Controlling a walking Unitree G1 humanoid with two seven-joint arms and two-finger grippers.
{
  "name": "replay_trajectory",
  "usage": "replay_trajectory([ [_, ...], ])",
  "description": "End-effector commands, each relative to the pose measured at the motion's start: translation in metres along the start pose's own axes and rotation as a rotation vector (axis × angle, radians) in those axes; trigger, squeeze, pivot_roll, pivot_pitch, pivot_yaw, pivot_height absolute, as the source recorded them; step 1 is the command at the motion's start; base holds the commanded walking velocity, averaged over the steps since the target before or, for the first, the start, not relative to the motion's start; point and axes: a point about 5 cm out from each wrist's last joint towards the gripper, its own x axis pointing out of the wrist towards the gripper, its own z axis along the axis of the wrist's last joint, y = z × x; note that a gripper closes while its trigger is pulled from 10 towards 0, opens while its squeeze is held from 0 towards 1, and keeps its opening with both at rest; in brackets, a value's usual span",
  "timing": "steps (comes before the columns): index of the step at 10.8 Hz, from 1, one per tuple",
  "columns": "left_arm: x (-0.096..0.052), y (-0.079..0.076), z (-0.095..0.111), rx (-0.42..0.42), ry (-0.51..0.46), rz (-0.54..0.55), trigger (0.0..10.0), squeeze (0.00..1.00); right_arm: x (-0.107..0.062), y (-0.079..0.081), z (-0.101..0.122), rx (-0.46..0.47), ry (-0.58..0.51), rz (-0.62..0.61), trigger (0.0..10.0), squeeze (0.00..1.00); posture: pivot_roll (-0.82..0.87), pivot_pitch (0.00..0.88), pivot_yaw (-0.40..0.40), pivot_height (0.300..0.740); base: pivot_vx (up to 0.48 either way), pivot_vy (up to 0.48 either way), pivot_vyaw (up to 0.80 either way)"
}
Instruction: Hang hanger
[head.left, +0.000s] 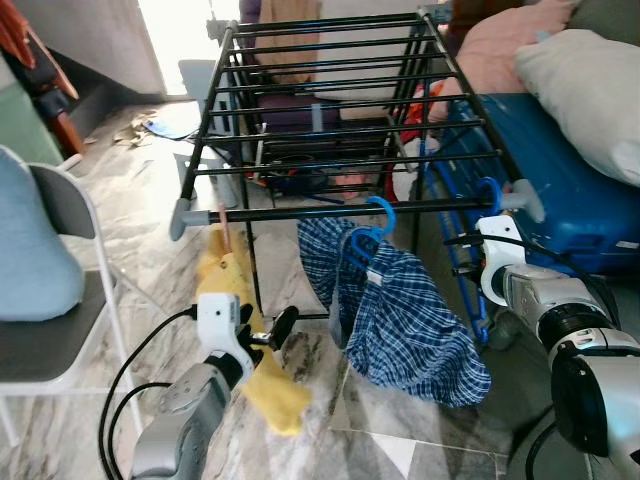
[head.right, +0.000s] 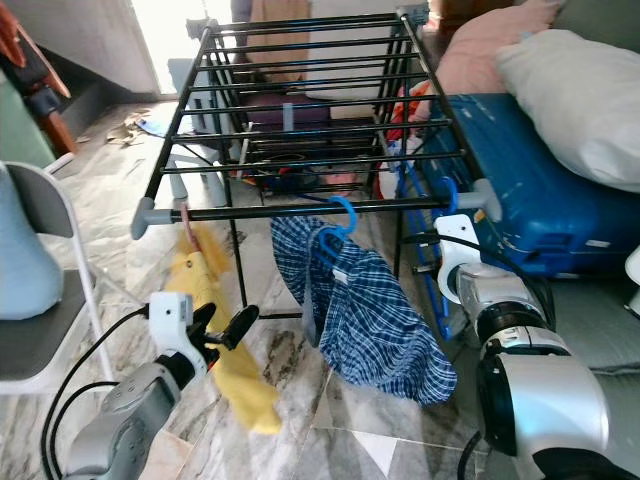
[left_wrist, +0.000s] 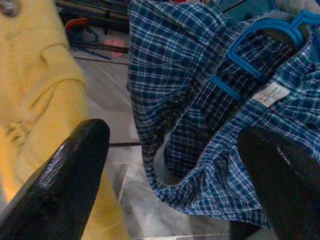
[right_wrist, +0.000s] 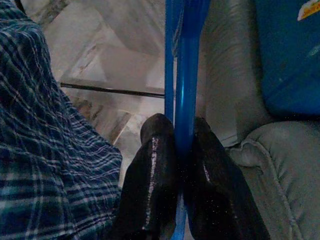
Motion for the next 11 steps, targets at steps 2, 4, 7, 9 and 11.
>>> replay_trajectory([
  [2,-0.007,0.006,0.005,0.023,0.017,0.019,10.0,0.00,0.000,0.000,0.007,0.059,-0.021,-0.024,10.0,0.00,-0.05,0.000,0.057,0.740,0.000,0.000,0.00],
  [4,-0.011,0.010,0.006,0.028,0.031,0.027,10.0,0.00,0.002,0.001,-0.008,0.092,0.019,-0.041,10.0,0.00,-0.03,0.000,0.059,0.740,0.000,0.000,0.00],
  [7,-0.014,0.011,0.008,0.041,0.046,0.028,10.0,0.00,0.005,0.005,-0.035,0.117,0.079,-0.043,10.0,0.00,-0.01,0.000,0.067,0.740,0.000,0.000,0.00],
  [9,-0.013,0.012,0.011,0.047,0.051,0.026,10.0,0.00,0.006,0.005,-0.041,0.121,0.089,-0.048,10.0,0.00,-0.02,0.000,0.075,0.740,0.000,0.000,0.00],
  [11,-0.011,0.009,0.011,0.052,0.056,0.017,10.0,0.00,0.004,-0.003,-0.037,0.127,0.059,-0.079,10.0,1.00,-0.02,0.000,0.076,0.740,0.000,0.000,0.00],
])
